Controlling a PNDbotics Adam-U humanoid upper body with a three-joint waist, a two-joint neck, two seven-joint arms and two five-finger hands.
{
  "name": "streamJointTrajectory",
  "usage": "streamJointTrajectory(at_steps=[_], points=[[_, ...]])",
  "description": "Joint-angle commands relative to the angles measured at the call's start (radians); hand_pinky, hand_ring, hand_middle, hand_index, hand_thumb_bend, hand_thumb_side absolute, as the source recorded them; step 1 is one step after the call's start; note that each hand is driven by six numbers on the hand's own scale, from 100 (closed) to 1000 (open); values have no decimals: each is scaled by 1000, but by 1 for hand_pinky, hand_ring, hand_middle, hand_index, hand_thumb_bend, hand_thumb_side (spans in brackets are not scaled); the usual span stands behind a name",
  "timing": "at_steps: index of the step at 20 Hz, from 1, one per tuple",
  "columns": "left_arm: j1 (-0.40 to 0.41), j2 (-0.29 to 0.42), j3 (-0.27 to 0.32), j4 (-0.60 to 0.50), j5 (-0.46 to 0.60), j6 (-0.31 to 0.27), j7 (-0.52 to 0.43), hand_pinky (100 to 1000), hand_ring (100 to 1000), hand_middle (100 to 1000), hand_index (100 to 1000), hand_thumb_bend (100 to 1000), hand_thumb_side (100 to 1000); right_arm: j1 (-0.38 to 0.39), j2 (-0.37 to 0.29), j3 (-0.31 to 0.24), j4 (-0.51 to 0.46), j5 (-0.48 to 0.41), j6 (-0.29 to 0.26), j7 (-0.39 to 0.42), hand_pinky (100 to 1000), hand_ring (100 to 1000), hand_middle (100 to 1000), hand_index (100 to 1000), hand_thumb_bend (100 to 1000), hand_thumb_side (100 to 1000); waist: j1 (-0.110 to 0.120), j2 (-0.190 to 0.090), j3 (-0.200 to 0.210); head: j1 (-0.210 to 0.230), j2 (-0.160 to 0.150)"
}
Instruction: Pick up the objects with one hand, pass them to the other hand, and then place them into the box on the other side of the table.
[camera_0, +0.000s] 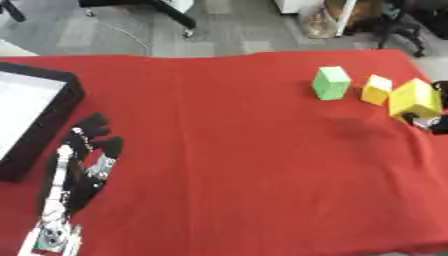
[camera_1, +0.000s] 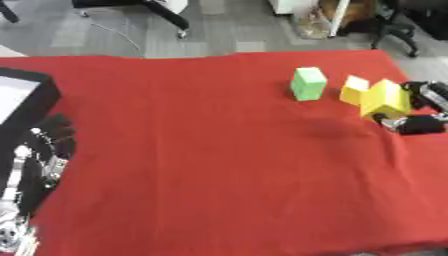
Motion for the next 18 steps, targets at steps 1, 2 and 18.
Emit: streamJointTrajectory(at_steps=[1, 2, 18], points=[[-5, 10, 3, -8, -3, 1, 4, 715, 764, 741, 857, 587, 708, -29, -5, -2, -102, -58, -28, -57, 678, 613, 401, 524, 182, 447, -2, -23, -3, 4, -2], [-6, 11, 2, -7, -4, 1, 4, 715, 764, 741, 857, 586, 708, -38, 8, 11, -129, -74, -33, -73, 672, 610, 403, 525, 183, 451, -1, -24, -3, 3, -2], [-210, 43, -61, 102, -201, -20, -20, 746, 796, 759, 870, 595, 655, -222, 406, 377, -499, -329, 133, -165, 582, 536, 396, 517, 166, 412, 25, -26, 58, -7, -2]])
